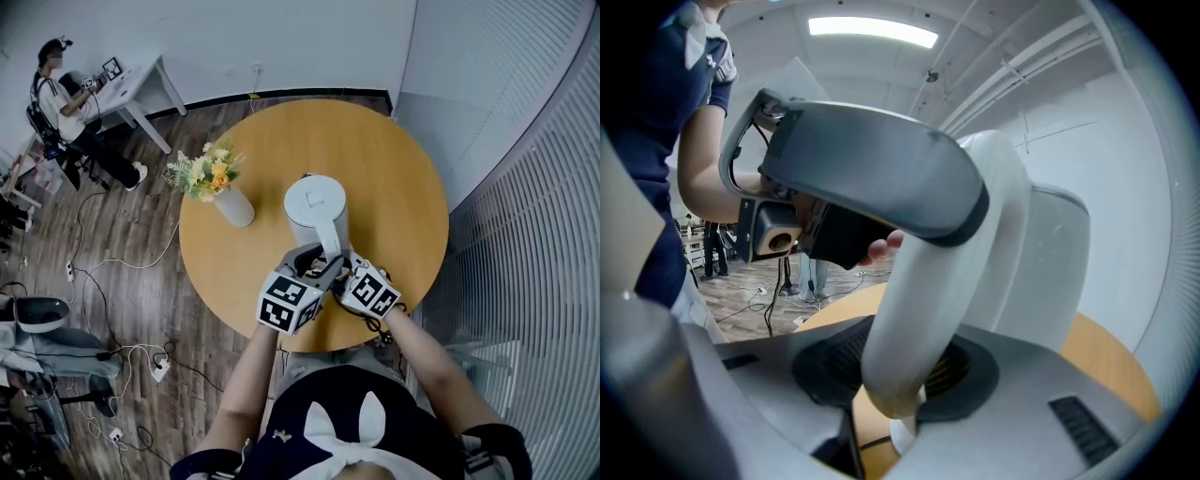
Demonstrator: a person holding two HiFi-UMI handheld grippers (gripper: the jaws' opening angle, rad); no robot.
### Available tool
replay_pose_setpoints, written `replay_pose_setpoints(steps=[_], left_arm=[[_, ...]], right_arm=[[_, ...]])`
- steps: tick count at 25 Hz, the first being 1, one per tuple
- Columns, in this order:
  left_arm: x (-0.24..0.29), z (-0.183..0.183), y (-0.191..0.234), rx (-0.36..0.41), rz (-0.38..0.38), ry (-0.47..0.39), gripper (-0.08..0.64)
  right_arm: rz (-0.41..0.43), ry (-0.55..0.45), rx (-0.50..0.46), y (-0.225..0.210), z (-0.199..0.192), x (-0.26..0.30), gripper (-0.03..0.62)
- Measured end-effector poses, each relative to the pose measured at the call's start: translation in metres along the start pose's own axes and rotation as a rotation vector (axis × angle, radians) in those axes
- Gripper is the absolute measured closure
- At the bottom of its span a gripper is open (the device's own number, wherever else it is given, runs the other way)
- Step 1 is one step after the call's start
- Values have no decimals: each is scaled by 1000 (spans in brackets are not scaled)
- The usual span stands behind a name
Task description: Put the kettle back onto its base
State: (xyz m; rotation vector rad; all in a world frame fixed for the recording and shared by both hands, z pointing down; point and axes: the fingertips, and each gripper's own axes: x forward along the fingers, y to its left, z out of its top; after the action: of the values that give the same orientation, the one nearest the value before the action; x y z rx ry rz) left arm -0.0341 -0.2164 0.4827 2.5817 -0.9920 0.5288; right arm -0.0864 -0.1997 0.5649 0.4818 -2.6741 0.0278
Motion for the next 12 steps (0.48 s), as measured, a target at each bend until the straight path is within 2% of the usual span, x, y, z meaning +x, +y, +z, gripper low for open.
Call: replay_pose_setpoints(steps=[12], left_arm=[[7, -10, 6, -14, -23, 29, 383]], right_arm=[[-6, 13, 6, -1, -11, 6, 460]])
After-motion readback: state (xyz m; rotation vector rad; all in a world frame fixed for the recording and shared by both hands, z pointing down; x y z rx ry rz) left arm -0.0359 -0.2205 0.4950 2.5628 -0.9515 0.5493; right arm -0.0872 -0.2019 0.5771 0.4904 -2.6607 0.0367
